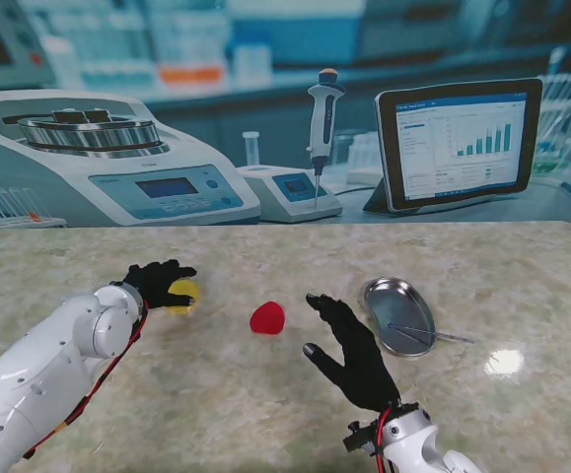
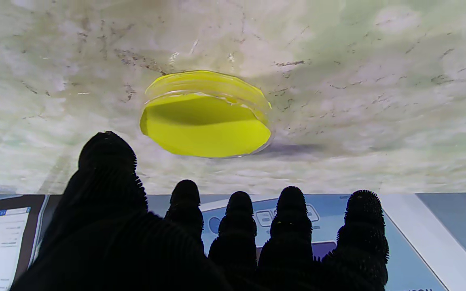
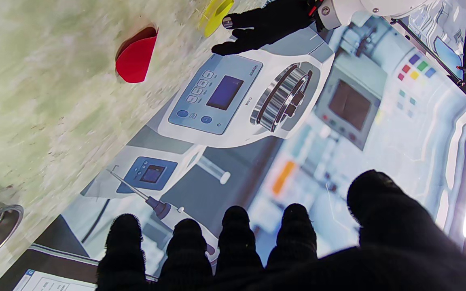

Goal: Line a culture dish with filter paper and press it flat with a glass rod

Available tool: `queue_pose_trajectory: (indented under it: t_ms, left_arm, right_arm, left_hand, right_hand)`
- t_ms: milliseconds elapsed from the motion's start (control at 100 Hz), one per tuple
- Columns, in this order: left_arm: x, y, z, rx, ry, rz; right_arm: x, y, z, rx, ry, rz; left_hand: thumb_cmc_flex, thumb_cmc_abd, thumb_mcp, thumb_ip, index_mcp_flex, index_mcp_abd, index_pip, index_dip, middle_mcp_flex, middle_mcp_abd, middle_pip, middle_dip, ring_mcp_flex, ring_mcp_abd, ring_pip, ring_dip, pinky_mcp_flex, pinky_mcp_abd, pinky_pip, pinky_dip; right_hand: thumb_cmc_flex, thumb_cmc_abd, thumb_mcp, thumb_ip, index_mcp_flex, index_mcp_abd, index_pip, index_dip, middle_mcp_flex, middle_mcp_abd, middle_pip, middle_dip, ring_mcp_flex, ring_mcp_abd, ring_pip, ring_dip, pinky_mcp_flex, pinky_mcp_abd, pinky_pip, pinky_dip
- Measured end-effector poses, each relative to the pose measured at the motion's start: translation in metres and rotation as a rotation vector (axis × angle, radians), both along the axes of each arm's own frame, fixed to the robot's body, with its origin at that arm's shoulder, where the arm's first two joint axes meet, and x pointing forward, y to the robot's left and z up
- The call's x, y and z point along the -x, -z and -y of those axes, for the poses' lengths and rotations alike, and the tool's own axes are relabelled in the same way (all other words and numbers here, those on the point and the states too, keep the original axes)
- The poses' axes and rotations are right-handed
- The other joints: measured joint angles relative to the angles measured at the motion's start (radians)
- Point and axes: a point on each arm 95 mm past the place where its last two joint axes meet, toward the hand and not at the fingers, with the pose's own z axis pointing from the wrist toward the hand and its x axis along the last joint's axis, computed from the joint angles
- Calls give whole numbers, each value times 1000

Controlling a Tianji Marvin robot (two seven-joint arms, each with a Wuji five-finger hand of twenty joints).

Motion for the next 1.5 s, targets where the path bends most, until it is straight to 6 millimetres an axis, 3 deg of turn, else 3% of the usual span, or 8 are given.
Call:
queue_pose_trajectory:
  t_ms: [140, 320, 340, 460, 1000, 1070, 1120, 1500]
  left_arm:
    - [-2, 4, -1, 14, 0, -9]
    - [-5, 7, 2, 8, -3, -7]
    - [-5, 7, 2, 8, -6, -6]
    - [-7, 11, 4, 5, -9, -3]
    - [-10, 23, 4, -52, -6, -30]
    - [-11, 23, 4, -55, -5, -32]
    - [-11, 23, 5, -58, -2, -33]
    - [-13, 25, 8, -63, 15, -40]
  right_arm:
    - [0, 0, 0, 0, 0, 0]
    - [0, -1, 0, 1, 2, -1]
    - [0, -1, 0, 1, 2, -1]
    - [1, -1, -1, 1, 3, -2]
    - [1, -1, 0, 2, 7, -5]
    - [1, -1, 0, 2, 7, -5]
    - [1, -1, 0, 2, 7, -5]
    - [1, -1, 0, 3, 9, -7]
  left_hand:
    - [-34, -14, 1, 0, 0, -67, -7, -2, 0, -12, -15, -42, 0, 0, 9, -17, -3, 0, 7, 0]
    - [-60, -93, -20, 0, 0, -68, -73, -60, 0, -17, -37, -129, 0, 5, -5, -54, -3, 14, 8, 0]
    - [-63, -93, -21, -19, 0, -68, -84, -67, 0, -18, -37, -138, 0, 5, -8, -55, -3, 15, 8, 0]
    - [-84, -139, -30, -41, 0, -67, -156, -111, 0, -25, -40, -154, 0, 10, -27, -67, -3, 32, 8, -3]
    - [-44, -154, -17, -40, 0, -43, -209, -121, 0, -26, -39, -147, 27, 20, -21, -68, 46, 63, 60, -13]
    - [-176, -246, 354, -59, 0, -26, -209, -97, 0, -26, -38, -102, 29, 20, -4, -68, 48, 64, 109, -24]
    - [-213, -271, 461, -60, 0, -20, -209, -88, 0, -26, -27, -74, 37, 20, 10, -57, 52, 64, 134, -25]
    - [-227, -287, 551, -75, 0, 29, -208, 52, 0, -23, 98, 122, 35, 41, 215, 30, 90, 64, 410, -2]
  right_hand:
    - [0, 0, 0, 0, 0, 0, 0, 0, 0, 0, 1, 0, 0, 0, 0, 0, 0, 0, 1, 0]
    - [0, 0, 0, 0, 0, 0, 0, 1, 0, 0, 1, 0, 0, 0, 0, 0, 0, 0, 10, 0]
    - [0, 0, 0, 0, 0, 0, 0, 1, 0, 0, 1, 0, 0, 0, 0, 0, 0, 0, 10, 0]
    - [0, 0, 0, 0, 0, 0, 0, 2, 0, 0, 1, 0, 0, 0, 0, 0, 0, 0, 10, 0]
    - [0, 0, 0, 0, 0, 0, 0, 13, 0, 0, 1, 0, 0, 0, 0, 0, 0, 0, 12, 0]
    - [0, 0, 0, 0, 0, 0, 0, 13, 0, 0, 1, 0, 0, 0, 0, 0, 0, 0, 12, 0]
    - [0, 0, 0, 0, 0, 0, 0, 13, 0, 0, 1, 0, 0, 0, 0, 0, 0, 0, 12, 0]
    - [0, 0, 0, 0, 0, 0, 0, 13, 0, 0, 1, 0, 0, 0, 0, 0, 0, 0, 12, 0]
